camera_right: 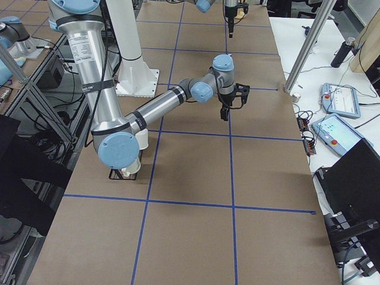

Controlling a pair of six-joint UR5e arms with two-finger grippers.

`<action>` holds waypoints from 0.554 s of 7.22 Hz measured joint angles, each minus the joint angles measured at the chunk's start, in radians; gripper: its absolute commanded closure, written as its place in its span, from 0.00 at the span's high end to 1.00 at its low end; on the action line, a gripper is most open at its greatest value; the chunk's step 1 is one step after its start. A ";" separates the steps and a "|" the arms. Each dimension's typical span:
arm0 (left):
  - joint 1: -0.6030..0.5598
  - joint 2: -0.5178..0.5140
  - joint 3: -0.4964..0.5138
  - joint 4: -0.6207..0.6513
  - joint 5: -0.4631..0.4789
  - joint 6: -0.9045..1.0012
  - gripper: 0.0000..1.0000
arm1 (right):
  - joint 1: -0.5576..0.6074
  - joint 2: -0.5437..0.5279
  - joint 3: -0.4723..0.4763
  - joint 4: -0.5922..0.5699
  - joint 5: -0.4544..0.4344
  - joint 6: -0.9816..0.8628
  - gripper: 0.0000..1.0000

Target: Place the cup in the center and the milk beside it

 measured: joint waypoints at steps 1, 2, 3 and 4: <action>-0.089 0.086 0.003 0.002 -0.028 0.161 0.98 | 0.042 -0.038 -0.008 -0.004 0.025 -0.102 1.00; -0.170 0.155 0.018 0.004 -0.046 0.348 0.98 | 0.088 -0.077 -0.015 -0.007 0.055 -0.207 1.00; -0.238 0.220 0.036 0.000 -0.055 0.508 0.98 | 0.140 -0.120 -0.022 -0.009 0.087 -0.314 1.00; -0.310 0.295 0.043 -0.007 -0.058 0.630 0.98 | 0.202 -0.166 -0.034 -0.012 0.125 -0.433 1.00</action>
